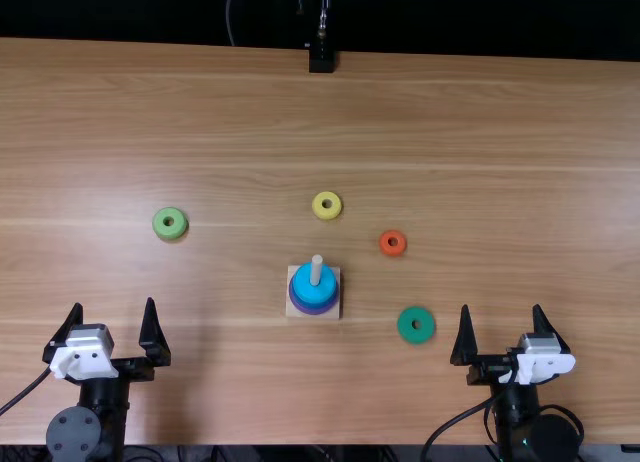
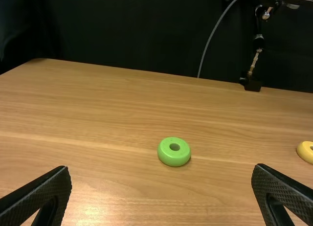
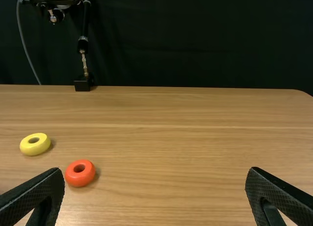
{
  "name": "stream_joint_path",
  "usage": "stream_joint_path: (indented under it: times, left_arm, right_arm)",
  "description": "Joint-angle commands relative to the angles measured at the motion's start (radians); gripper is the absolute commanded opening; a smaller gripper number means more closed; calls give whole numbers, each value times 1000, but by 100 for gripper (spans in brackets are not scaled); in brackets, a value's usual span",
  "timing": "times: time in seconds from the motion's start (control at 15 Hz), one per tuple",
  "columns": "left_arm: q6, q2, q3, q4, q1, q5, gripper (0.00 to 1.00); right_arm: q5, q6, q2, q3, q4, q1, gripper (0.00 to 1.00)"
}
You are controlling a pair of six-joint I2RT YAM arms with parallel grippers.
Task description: Build the Hanoi tower: stack the rings onto the peg from bottom to top in this color order: purple, dark blue, light blue, dark green, light green, yellow, orange.
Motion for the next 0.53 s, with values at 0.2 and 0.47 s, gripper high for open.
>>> stream_joint_path:
  times: [0.2, 0.47]
  left_arm:
    - [9, -11, -34, -6, 7, 1, 100]
    - [9, -11, -34, -6, 7, 1, 100]
  right_arm:
    - [-5, 13, -13, -6, 0, -13, 100]
    - [2, 15, -13, 28, 18, -14, 100]
